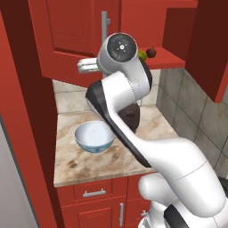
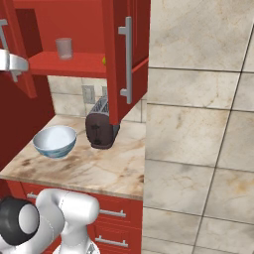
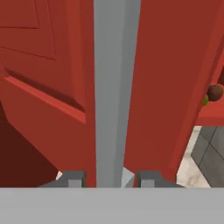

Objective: Open the cabinet. Pick the mango and apple from the cabinet and place them into the bowl. Then close the cabinet.

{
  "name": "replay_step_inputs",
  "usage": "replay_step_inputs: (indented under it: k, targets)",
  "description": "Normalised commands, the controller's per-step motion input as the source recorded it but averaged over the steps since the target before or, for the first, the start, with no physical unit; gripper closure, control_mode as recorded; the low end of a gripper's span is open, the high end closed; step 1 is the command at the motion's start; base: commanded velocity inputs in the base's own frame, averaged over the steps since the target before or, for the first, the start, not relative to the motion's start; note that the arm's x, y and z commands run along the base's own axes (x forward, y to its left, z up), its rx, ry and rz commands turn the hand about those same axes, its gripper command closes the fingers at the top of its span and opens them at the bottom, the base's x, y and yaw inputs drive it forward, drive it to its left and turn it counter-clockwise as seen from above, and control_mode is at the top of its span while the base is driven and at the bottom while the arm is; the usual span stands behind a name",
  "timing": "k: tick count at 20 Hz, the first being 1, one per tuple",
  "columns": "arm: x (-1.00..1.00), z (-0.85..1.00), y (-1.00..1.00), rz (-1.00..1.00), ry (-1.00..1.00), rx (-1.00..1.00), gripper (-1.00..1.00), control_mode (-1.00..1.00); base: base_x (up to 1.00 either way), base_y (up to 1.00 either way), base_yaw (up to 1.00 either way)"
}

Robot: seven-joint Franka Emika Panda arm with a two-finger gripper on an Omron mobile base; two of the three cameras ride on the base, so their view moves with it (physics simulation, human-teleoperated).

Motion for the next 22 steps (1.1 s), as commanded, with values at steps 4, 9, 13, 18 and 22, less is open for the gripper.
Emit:
replay_step_inputs:
  k: [4, 9, 13, 18, 22]
  targets:
    - [-0.46, 0.0, -0.06, 0.0, 0.0, 0.0, -1.0, -1.0, 0.0, 0.0, 0.0]
    - [-0.53, 0.0, -0.24, 0.06, 0.0, 0.0, -1.0, -1.0, 0.0, 0.0, 0.0]
    - [-0.28, 0.0, -0.51, 0.09, 0.0, 0.01, -1.0, -1.0, 0.0, 0.0, 0.0]
    - [-0.01, 0.0, -0.4, 0.2, 0.0, 0.01, -1.0, -1.0, 0.0, 0.0, 0.0]
    - [0.01, 0.0, -0.18, 0.24, 0.0, 0.01, -1.0, -1.0, 0.0, 0.0, 0.0]
